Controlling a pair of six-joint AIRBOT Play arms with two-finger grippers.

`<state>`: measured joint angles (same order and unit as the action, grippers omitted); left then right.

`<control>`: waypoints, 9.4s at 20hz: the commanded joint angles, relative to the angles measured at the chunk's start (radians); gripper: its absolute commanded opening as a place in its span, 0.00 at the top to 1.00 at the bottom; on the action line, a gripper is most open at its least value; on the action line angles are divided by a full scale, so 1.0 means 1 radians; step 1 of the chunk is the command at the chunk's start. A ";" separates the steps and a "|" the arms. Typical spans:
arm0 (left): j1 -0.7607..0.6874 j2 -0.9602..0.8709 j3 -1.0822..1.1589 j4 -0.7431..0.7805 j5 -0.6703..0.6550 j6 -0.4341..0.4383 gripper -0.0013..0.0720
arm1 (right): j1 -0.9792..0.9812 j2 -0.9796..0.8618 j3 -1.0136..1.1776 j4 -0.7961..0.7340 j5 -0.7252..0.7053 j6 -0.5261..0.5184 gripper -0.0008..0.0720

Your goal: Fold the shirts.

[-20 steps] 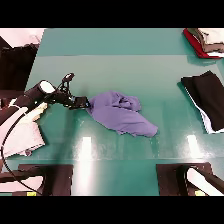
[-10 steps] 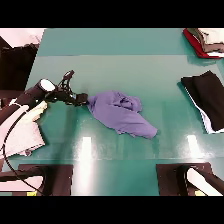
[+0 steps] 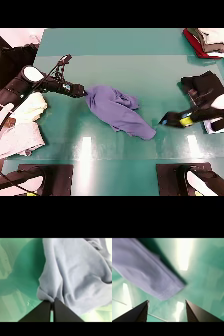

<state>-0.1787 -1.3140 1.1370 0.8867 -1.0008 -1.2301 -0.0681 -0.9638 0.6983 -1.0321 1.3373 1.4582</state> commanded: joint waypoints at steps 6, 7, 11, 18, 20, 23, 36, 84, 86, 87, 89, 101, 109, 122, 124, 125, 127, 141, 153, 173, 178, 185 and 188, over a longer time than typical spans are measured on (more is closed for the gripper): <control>0.001 0.011 0.005 0.004 -0.053 0.007 0.95 | 0.322 -0.187 -0.102 0.089 -0.236 -0.003 0.34; 0.001 0.011 0.005 0.004 -0.061 0.007 0.95 | 0.342 -0.209 -0.078 0.088 -0.237 -0.004 0.50; 0.001 0.044 0.012 0.039 -0.024 0.001 0.95 | 0.378 -0.231 0.048 0.076 -0.227 -0.035 0.97; 0.001 0.254 0.413 0.177 -0.021 -0.027 0.95 | 0.251 0.027 0.480 0.038 -0.199 0.001 0.97; 0.001 0.304 0.560 0.176 -0.059 -0.027 0.95 | 0.206 0.094 0.612 0.037 -0.179 0.005 0.97; 0.001 0.347 0.751 0.169 -0.189 -0.031 0.95 | 0.150 0.164 0.752 0.037 -0.117 0.042 0.97; 0.001 0.248 0.556 0.138 -0.435 -0.050 0.95 | 0.074 -0.095 1.003 0.034 0.254 0.142 0.97; 0.348 -0.181 -0.126 -0.034 0.014 0.034 0.51 | -0.040 -0.455 0.891 -0.112 0.200 0.085 0.40; 0.348 -0.181 -0.126 -0.048 0.014 0.034 0.79 | -0.040 -0.455 0.889 -0.112 0.222 0.085 0.40; 0.348 -0.180 -0.125 -0.057 0.013 0.034 0.94 | -0.040 -0.455 0.886 -0.112 0.240 0.085 0.40; 0.348 -0.168 -0.122 -0.057 0.008 0.034 0.95 | -0.039 -0.422 0.816 -0.112 0.258 0.085 0.40; 0.348 -0.040 -0.065 -0.057 -0.041 0.060 0.95 | 0.140 -0.081 -0.058 0.183 -0.321 0.191 0.39; 0.348 -0.040 -0.065 -0.056 -0.070 0.061 0.95 | 0.394 -0.262 -0.092 0.343 -0.589 0.191 0.39; 0.348 -0.014 0.011 -0.052 -0.072 0.060 0.95 | 0.354 -0.296 0.174 0.348 -0.526 0.051 0.97; 0.348 0.027 0.119 -0.049 -0.071 0.060 0.95 | 0.289 -0.224 0.278 0.346 -0.517 0.039 0.97; 0.348 0.053 0.180 -0.044 -0.073 0.060 0.95 | 0.251 -0.184 0.331 0.333 -0.516 0.039 0.97; 0.348 0.110 0.314 -0.042 -0.073 0.060 0.95 | 0.168 -0.104 0.455 0.275 -0.499 0.040 0.97; 0.348 0.453 0.978 -0.042 0.052 0.049 0.95 | -0.523 0.206 1.141 0.198 -0.201 0.025 0.97; 0.348 0.327 0.864 0.097 -0.239 -0.057 0.95 | -0.631 -0.161 1.265 0.191 0.365 0.187 0.97; 0.264 -0.288 0.493 0.053 0.268 0.131 0.95 | -0.006 -0.724 1.005 -0.304 -0.357 0.254 0.97; 0.264 -0.315 0.493 0.195 0.074 0.149 0.95 | 0.000 -0.730 1.005 -0.305 -0.252 0.251 0.97; 0.264 -0.315 0.490 0.368 -0.324 0.137 0.95 | 0.045 -0.730 0.939 -0.367 -0.020 0.208 0.97; 0.264 -0.315 0.445 0.369 -0.329 0.089 0.95 | 0.069 -0.730 0.874 -0.366 -0.056 0.209 0.97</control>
<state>0.0849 -1.6283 1.6104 1.2209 -1.2591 -1.0985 -0.0212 -1.6928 1.6215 -1.3865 1.2751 1.6714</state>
